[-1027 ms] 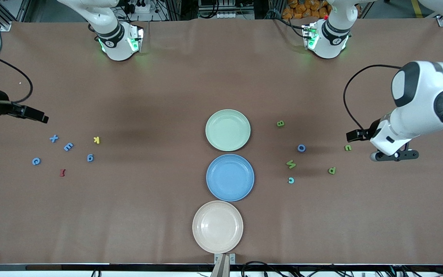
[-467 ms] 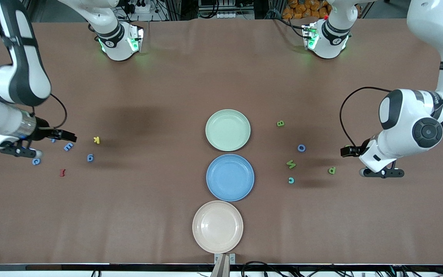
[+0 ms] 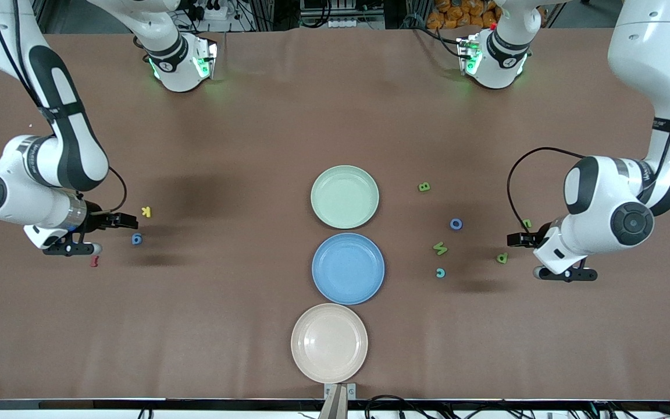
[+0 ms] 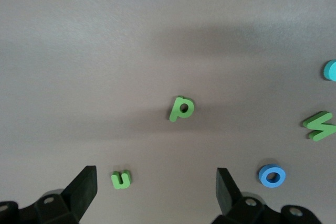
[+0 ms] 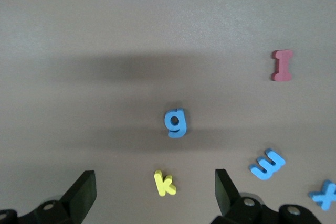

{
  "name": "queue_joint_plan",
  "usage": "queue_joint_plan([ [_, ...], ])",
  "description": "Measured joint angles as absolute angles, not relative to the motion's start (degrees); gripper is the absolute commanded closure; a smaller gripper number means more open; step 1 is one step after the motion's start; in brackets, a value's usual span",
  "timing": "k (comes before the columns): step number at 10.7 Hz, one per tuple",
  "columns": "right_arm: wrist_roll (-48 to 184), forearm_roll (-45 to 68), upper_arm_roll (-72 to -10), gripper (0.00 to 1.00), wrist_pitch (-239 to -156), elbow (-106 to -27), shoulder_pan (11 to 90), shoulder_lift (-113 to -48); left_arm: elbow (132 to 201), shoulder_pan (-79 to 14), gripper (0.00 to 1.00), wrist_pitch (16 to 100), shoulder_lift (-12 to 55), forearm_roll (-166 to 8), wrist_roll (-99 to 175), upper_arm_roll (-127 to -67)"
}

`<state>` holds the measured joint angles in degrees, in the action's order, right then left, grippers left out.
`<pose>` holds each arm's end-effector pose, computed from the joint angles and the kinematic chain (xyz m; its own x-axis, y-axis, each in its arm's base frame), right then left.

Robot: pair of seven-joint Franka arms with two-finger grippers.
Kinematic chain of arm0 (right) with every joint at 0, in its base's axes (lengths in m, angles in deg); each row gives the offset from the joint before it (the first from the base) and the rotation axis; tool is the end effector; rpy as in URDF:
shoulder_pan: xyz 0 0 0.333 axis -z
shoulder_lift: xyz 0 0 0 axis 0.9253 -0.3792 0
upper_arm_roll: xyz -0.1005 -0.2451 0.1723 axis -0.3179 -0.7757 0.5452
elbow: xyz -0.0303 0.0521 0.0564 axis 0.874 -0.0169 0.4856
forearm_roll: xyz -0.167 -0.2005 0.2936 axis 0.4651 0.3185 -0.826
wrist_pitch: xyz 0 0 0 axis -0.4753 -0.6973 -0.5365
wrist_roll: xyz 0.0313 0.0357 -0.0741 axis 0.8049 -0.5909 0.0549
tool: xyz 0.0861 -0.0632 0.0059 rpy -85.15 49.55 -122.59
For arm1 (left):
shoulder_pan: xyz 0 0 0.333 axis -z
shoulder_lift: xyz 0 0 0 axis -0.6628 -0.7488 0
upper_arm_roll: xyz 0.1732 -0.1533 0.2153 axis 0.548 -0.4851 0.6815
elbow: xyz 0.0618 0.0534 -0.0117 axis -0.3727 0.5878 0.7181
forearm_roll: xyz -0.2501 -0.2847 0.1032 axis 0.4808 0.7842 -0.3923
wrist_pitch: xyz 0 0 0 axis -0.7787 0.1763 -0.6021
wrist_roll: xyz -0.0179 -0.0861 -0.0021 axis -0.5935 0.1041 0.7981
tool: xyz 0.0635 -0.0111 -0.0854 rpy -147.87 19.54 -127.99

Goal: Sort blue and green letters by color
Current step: 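Reach the left gripper to green p while the right gripper reaches blue g, then grasp green p with the left gripper while the right gripper grasps blue g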

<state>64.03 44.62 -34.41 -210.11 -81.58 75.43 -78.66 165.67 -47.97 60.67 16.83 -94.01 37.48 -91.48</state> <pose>0.5909 -0.0680 0.2622 0.9928 -0.0038 -0.1199 -0.0125 -0.9974 -0.0715 0.6513 -0.0520 0.2777 0.9890 -0.0422 -0.1420 -0.0413 -0.9991 0.0095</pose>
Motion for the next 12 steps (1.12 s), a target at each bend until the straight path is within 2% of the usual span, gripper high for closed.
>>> queue_joint_plan([
  [4,63.5,44.62,-34.4,0.0,-217.75,-82.82,75.45,-82.33,161.65,-46.6,0.0,60.81,11.59,-94.01,37.46,-91.48],
  [7,63.35,44.62,-34.49,0.0,-223.55,-83.39,75.5,-86.1,161.01,-45.41,0.0,65.99,9.5,-95.39,37.46,-91.35],
  [8,63.32,44.62,-34.52,0.14,-225.15,-83.53,75.53,-87.19,161.01,-45.44,0.0,67.46,8.85,-95.89,37.46,-91.16],
  [9,63.31,44.62,-34.52,0.47,-226.57,-83.85,75.53,-88.07,161.01,-45.47,0.0,68.14,8.37,-96.85,37.46,-91.05],
  [10,63.26,44.64,-34.53,0.63,-227.75,-84.35,75.53,-88.59,161.0,-45.48,0.0,68.4,8.03,-97.71,37.46,-91.02],
  [12,62.79,44.72,-34.64,0.71,-228.48,-84.63,75.65,-88.43,161.29,-45.48,0.0,69.02,7.35,-98.14,37.46,-91.02],
])
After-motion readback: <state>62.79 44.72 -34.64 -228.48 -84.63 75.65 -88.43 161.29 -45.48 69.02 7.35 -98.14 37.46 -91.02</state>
